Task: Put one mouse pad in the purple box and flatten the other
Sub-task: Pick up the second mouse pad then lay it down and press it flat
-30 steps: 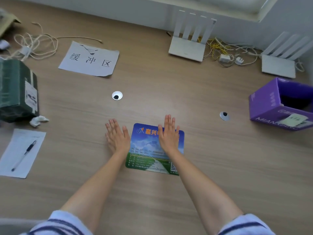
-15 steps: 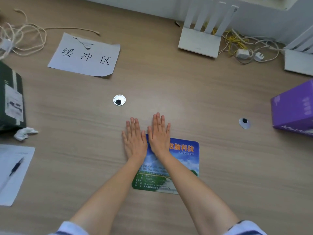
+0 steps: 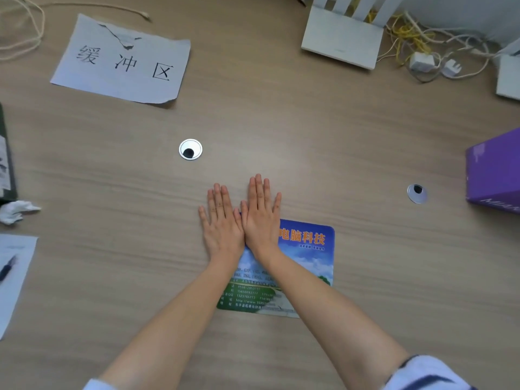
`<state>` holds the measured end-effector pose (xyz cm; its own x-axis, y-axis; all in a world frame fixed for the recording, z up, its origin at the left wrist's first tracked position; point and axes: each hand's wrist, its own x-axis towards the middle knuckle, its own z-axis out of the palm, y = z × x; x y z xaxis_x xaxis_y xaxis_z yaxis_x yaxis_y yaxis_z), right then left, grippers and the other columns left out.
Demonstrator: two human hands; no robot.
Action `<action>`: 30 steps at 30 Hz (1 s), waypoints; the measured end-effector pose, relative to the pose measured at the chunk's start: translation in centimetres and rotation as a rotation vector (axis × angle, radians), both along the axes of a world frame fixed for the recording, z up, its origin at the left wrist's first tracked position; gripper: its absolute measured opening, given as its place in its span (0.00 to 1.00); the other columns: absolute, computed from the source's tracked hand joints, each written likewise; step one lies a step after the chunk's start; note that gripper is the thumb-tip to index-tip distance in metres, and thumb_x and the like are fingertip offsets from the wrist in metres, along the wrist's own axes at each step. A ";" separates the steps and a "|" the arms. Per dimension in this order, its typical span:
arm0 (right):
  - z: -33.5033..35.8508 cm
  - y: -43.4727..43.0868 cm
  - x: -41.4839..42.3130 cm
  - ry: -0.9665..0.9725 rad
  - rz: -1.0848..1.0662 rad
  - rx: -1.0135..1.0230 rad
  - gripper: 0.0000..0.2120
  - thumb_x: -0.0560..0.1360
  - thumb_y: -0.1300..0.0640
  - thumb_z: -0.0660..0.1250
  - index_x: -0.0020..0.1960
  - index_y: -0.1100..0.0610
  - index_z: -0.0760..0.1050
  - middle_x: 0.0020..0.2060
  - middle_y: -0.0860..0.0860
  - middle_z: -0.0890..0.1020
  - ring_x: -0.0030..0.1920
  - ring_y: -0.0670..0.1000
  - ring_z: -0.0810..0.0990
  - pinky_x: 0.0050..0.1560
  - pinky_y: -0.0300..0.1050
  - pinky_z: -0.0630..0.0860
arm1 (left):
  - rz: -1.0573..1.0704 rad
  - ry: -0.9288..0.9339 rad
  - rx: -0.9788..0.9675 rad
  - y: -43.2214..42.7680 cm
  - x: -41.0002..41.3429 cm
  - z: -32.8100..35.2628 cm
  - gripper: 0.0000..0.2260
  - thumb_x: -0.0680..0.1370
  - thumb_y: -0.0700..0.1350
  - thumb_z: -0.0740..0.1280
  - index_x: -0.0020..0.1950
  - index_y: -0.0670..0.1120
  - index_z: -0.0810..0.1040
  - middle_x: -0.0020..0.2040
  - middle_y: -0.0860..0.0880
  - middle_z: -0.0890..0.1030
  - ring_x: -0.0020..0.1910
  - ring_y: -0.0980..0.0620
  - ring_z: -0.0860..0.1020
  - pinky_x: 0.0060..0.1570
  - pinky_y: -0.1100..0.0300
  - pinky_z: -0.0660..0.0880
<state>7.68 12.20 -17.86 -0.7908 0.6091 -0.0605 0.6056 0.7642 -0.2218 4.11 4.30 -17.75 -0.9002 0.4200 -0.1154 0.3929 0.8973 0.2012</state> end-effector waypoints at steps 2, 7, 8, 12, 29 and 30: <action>0.0 0.0 0.0 -0.021 0.006 -0.005 0.28 0.82 0.49 0.46 0.78 0.57 0.43 0.79 0.52 0.46 0.78 0.51 0.42 0.76 0.58 0.42 | 0.002 -0.001 -0.011 0.0 0.0 0.1 0.26 0.81 0.50 0.41 0.78 0.41 0.48 0.79 0.44 0.52 0.78 0.47 0.52 0.74 0.46 0.50; 0.1 -0.1 0.1 -0.005 -0.012 -0.016 0.28 0.82 0.49 0.46 0.79 0.57 0.46 0.79 0.51 0.49 0.78 0.51 0.45 0.76 0.58 0.43 | 0.002 0.009 -0.045 0.1 0.1 0.4 0.26 0.81 0.50 0.40 0.78 0.40 0.48 0.79 0.44 0.52 0.78 0.48 0.51 0.74 0.46 0.47; 0.1 -0.1 0.1 -0.001 -0.009 -0.017 0.28 0.82 0.49 0.46 0.79 0.57 0.46 0.79 0.51 0.49 0.78 0.51 0.45 0.76 0.58 0.43 | 0.002 0.010 -0.049 0.1 0.1 0.3 0.26 0.81 0.50 0.40 0.78 0.40 0.48 0.79 0.44 0.52 0.78 0.48 0.51 0.74 0.46 0.46; 0.1 -0.1 0.1 -0.002 -0.004 -0.011 0.28 0.82 0.48 0.44 0.79 0.57 0.46 0.79 0.52 0.49 0.78 0.51 0.45 0.76 0.58 0.44 | -0.009 0.011 -0.075 0.1 0.1 0.2 0.26 0.81 0.50 0.38 0.78 0.41 0.45 0.79 0.44 0.49 0.78 0.48 0.48 0.74 0.47 0.43; 0.2 -0.3 0.2 -0.009 0.024 0.036 0.32 0.80 0.45 0.54 0.77 0.61 0.53 0.77 0.55 0.57 0.78 0.56 0.52 0.75 0.60 0.47 | -0.009 -0.004 -0.024 0.0 0.1 0.0 0.26 0.82 0.49 0.42 0.78 0.41 0.46 0.79 0.45 0.49 0.78 0.48 0.48 0.74 0.44 0.47; 0.2 -0.3 0.2 -0.014 0.020 0.036 0.32 0.80 0.45 0.55 0.78 0.61 0.52 0.77 0.55 0.57 0.78 0.56 0.52 0.75 0.60 0.48 | -0.013 -0.014 -0.025 0.0 0.1 0.1 0.26 0.82 0.49 0.42 0.78 0.41 0.45 0.79 0.45 0.48 0.78 0.48 0.47 0.74 0.44 0.46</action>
<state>7.93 11.92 -17.71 -0.8022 0.5949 -0.0499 0.5927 0.7836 -0.1862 4.23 4.34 -17.70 -0.8931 0.4281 -0.1382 0.4015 0.8971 0.1844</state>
